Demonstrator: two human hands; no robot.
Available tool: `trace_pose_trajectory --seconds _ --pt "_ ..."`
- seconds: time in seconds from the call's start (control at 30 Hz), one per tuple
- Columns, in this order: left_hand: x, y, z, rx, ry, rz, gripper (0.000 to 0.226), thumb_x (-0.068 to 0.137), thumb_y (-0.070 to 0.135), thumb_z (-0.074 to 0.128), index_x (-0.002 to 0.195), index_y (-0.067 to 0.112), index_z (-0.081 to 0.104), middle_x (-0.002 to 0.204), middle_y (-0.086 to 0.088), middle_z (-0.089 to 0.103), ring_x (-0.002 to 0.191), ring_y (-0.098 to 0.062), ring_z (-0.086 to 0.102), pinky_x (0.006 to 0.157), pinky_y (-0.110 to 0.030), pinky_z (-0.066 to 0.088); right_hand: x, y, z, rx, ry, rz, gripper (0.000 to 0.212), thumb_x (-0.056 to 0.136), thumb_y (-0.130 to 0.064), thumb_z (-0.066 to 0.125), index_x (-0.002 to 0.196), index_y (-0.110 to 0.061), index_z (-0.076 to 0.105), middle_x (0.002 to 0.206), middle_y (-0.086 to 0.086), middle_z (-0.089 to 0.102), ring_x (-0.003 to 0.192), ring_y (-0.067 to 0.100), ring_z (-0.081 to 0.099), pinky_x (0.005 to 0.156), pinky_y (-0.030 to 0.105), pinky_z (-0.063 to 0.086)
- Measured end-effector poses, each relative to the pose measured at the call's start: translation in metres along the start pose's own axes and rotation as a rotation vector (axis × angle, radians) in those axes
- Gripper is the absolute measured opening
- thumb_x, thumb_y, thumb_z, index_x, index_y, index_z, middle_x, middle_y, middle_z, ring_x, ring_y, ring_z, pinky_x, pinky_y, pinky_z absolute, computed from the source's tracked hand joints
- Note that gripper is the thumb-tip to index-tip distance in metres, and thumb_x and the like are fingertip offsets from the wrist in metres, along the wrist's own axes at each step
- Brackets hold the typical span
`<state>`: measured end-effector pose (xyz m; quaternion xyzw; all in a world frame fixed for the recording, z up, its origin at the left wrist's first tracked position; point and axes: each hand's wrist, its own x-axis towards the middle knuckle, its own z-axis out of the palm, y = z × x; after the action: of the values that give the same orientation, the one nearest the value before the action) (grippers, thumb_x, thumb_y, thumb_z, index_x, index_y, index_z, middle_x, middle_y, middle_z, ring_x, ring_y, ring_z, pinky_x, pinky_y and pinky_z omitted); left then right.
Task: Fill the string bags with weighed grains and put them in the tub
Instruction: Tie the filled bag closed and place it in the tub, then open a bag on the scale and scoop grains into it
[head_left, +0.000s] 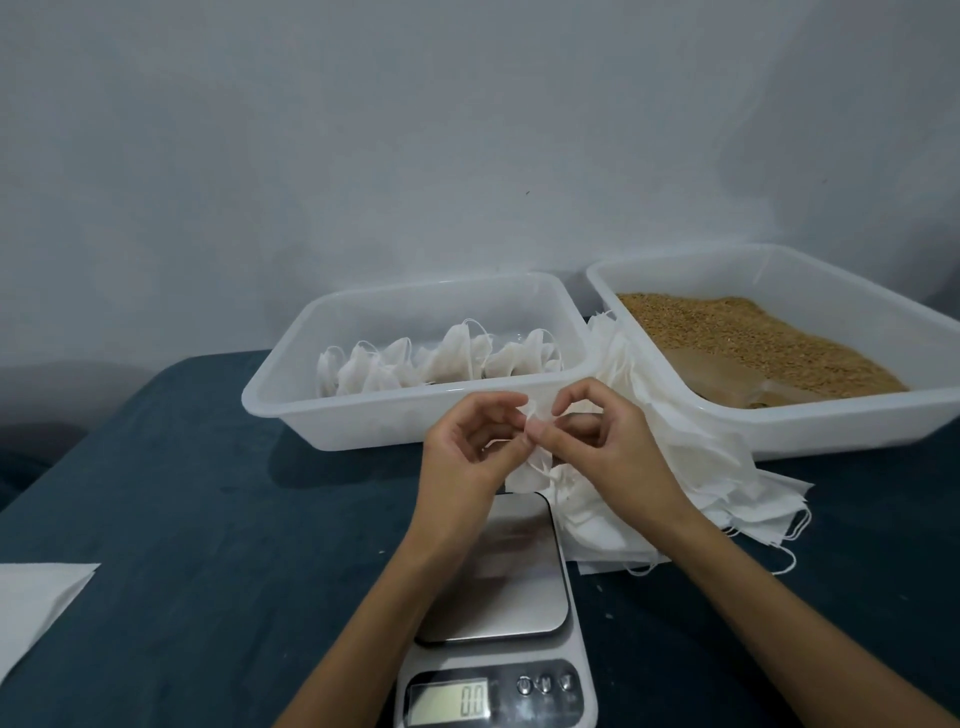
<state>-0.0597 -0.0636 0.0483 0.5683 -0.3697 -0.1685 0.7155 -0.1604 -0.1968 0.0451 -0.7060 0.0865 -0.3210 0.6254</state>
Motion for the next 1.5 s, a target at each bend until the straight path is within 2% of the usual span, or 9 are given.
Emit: trace_pose_trajectory --seconds 0.07,0.23,0.4,0.53,0.77,1.03,1.23,1.37,1.5 --pt "0.001 0.0 -0.002 -0.015 0.017 -0.001 0.026 0.087 -0.002 0.078 0.111 0.009 0.073 0.092 -0.006 0.071 0.088 -0.017 0.069 0.085 -0.029 0.058 0.0 0.001 -0.001 0.042 -0.017 0.017 0.033 0.09 -0.018 0.076 0.096 -0.005 0.046 0.083 0.016 0.076 0.079 0.04 0.072 0.076 0.048 0.057" --pt "0.002 -0.002 -0.002 0.017 0.03 0.0 0.026 0.087 -0.004 0.078 0.109 0.01 0.073 0.09 -0.003 0.072 0.085 -0.014 0.07 0.079 -0.025 0.057 -0.003 0.006 0.004 -0.11 -0.036 -0.078 0.019 0.097 -0.013 0.064 0.091 -0.019 0.047 0.068 0.005 0.07 0.066 0.018 0.069 0.068 0.03 0.054" --pt "-0.001 -0.001 0.0 0.083 -0.008 0.022 0.028 0.088 -0.003 0.078 0.111 0.012 0.071 0.094 -0.007 0.074 0.09 -0.022 0.073 0.082 -0.029 0.06 -0.002 0.001 0.0 -0.025 -0.02 0.001 0.03 0.093 -0.032 0.072 0.093 -0.016 0.046 0.072 0.011 0.074 0.068 0.042 0.066 0.074 0.056 0.054" --pt "-0.002 -0.002 0.002 0.072 -0.003 0.008 0.03 0.087 -0.003 0.079 0.112 0.013 0.072 0.095 -0.005 0.073 0.088 -0.018 0.071 0.08 -0.026 0.058 0.0 0.006 -0.002 -0.02 -0.026 0.01 0.019 0.097 -0.011 0.064 0.093 -0.017 0.046 0.067 0.01 0.071 0.065 0.02 0.07 0.071 0.035 0.058" --pt "0.001 -0.003 -0.001 0.058 0.14 0.018 0.03 0.086 -0.011 0.075 0.104 0.012 0.073 0.087 0.0 0.071 0.082 -0.012 0.069 0.079 -0.023 0.056 -0.001 0.018 -0.004 -0.664 -0.038 -0.334 0.021 0.096 -0.013 0.057 0.1 -0.029 0.07 0.076 -0.006 0.07 0.07 0.011 0.067 0.069 0.034 0.053" --pt "0.0 -0.002 0.002 0.062 0.065 0.085 0.018 0.099 -0.008 0.061 0.106 0.005 0.071 0.096 -0.006 0.076 0.091 -0.02 0.075 0.085 -0.026 0.058 0.001 -0.001 -0.002 -0.044 0.001 -0.05 0.022 0.095 -0.036 0.068 0.09 -0.017 0.078 0.083 0.003 0.075 0.076 0.014 0.067 0.067 0.025 0.052" --pt "0.002 0.001 -0.004 0.158 0.18 -0.088 0.038 0.09 0.041 0.074 0.124 0.024 0.068 0.121 0.003 0.072 0.112 -0.014 0.069 0.092 -0.027 0.057 0.004 -0.003 -0.011 0.282 0.011 0.12 0.02 0.095 -0.023 0.069 0.108 -0.01 0.076 0.106 0.016 0.076 0.099 0.031 0.073 0.081 0.035 0.061" --pt "0.001 0.002 -0.006 0.024 -0.007 -0.215 0.019 0.094 0.018 0.074 0.106 0.002 0.075 0.102 -0.023 0.075 0.09 -0.027 0.072 0.077 -0.038 0.058 0.004 0.0 -0.009 0.027 0.108 -0.039 0.012 0.087 -0.022 0.076 0.096 -0.014 0.08 0.108 -0.002 0.073 0.096 0.019 0.071 0.081 0.027 0.055" --pt "0.002 -0.002 -0.007 0.083 0.054 -0.169 0.015 0.092 0.013 0.076 0.086 -0.001 0.071 0.077 -0.011 0.068 0.071 -0.022 0.064 0.059 -0.029 0.053 0.003 0.003 -0.009 -0.208 0.214 -0.185 0.008 0.083 -0.017 0.082 0.086 -0.021 0.075 0.091 -0.009 0.064 0.064 0.013 0.051 0.064 0.022 0.046"
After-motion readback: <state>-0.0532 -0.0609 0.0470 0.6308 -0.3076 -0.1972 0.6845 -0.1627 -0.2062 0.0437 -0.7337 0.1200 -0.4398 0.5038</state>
